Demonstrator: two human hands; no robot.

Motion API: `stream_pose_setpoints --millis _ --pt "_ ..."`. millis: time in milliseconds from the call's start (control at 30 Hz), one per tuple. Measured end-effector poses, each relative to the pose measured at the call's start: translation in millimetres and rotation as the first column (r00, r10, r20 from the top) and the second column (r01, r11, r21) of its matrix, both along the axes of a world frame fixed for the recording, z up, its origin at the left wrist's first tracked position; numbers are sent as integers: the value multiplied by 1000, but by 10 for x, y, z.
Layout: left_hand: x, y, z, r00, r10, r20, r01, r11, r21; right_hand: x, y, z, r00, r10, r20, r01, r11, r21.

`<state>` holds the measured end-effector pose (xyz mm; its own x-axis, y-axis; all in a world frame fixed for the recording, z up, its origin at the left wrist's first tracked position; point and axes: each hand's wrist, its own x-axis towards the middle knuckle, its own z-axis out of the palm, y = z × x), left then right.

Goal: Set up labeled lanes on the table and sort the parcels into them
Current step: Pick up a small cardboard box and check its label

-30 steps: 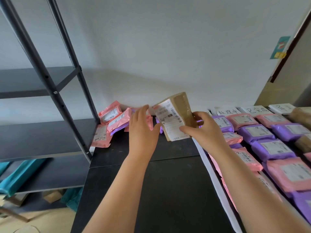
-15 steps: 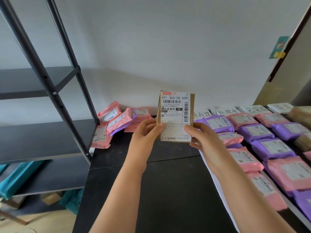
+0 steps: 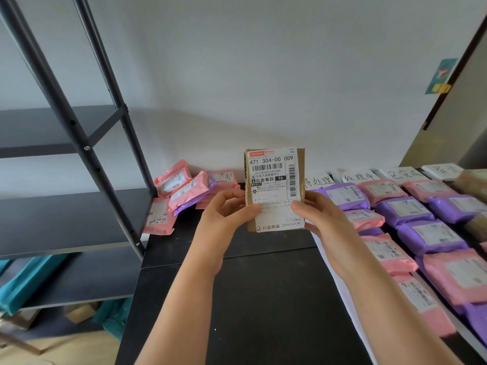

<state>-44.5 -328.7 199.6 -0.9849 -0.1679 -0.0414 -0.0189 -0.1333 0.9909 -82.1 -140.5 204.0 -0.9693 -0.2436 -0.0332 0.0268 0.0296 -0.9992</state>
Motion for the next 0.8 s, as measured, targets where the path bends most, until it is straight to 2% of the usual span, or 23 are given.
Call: stream_pose_setpoints --millis 333,667,800 --pt "16 -3 -18 999 25 28 -26 999 26 -35 -7 60 992 -90 -82 94 995 40" --pt "74 -43 -21 997 33 65 -33 999 5 7 -61 -14 987 -146 -63 151 984 99" --pt "64 -60 -52 996 70 46 -65 992 -105 23 -50 -43 988 -143 -55 149 982 119"
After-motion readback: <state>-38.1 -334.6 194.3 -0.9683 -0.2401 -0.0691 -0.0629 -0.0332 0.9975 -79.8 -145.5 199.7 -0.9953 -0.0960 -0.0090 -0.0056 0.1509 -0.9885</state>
